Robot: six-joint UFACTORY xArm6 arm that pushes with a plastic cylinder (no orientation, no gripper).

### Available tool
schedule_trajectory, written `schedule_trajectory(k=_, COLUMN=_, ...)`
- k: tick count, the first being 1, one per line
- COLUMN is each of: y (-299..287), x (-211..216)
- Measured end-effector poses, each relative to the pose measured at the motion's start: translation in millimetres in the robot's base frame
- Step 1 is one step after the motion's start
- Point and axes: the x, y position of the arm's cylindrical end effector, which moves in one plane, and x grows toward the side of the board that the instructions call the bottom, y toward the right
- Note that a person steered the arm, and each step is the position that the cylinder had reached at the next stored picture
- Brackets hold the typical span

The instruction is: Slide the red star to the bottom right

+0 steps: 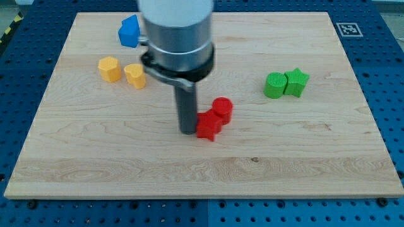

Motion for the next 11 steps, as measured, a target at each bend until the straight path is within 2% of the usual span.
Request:
schedule_trajectory(k=1, y=40, x=0)
schedule_trajectory(k=3, y=55, x=-15)
schedule_trajectory(k=4, y=86, x=-13)
schedule_trajectory(k=6, y=140, x=20)
schedule_trajectory(k=9, y=233, x=30)
schedule_trajectory(k=10, y=243, x=32)
schedule_trajectory(k=11, y=225, x=28)
